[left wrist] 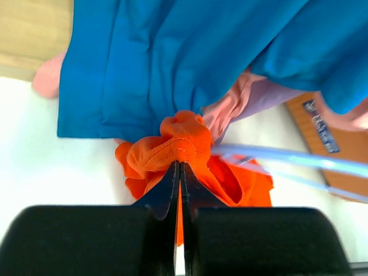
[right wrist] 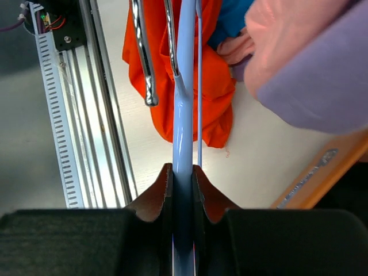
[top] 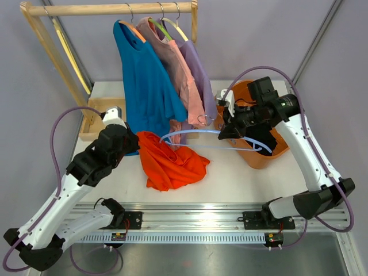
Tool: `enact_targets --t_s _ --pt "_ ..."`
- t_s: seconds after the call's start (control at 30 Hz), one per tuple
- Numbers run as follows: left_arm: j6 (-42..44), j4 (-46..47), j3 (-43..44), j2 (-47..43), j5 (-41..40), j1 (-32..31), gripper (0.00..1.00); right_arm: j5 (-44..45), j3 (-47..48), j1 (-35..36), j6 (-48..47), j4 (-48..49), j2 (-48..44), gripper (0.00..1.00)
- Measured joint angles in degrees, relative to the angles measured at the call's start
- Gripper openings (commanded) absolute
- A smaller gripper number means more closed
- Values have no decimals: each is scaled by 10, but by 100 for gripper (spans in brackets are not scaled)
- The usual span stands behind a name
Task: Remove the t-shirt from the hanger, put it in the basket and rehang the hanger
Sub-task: Remove the tshirt from the hanger, then pass the hanger from the right arm to the left
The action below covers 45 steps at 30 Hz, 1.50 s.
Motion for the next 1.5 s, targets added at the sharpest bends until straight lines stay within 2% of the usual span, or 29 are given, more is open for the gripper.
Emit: enact_targets --t_s 0.13,0.23,0.27,0.3,0.37,0.4,0.53,0.63,0.8,1.03,1.33,1.5 --pt "0 -9 -27 -5 20 1 0 -22 21 -50 -47 -25 -20 0" --pt "1 -13 -53 -23 41 1 0 -40 46 -63 -75 -37 -27 0" --pt "3 -12 -61 -31 49 1 5 -49 50 -63 -83 -42 -30 0" --pt "6 -10 -68 -40 61 2 23 -55 52 -63 -89 -47 -33 0" --pt "16 -5 -78 -58 85 2 49 -65 53 -63 -99 -59 -38 0" --pt "21 0 -83 -68 99 2 68 -67 53 -63 -104 -67 -39 0" --pt "39 7 -90 -110 151 2 87 -65 53 -63 -123 -78 -39 0" --pt "61 3 -87 -144 174 2 94 -65 53 -63 -140 -83 -39 0" --pt "126 -19 -34 -169 211 2 99 -67 53 -63 -183 -88 -30 0" --pt "241 -10 31 -121 317 2 99 -82 49 -45 -262 -86 -3 0" --pt "362 14 46 -59 465 2 99 -82 13 44 -306 -87 -9 0" --pt "398 37 16 -63 518 2 99 -82 0 71 -309 -88 -17 0"
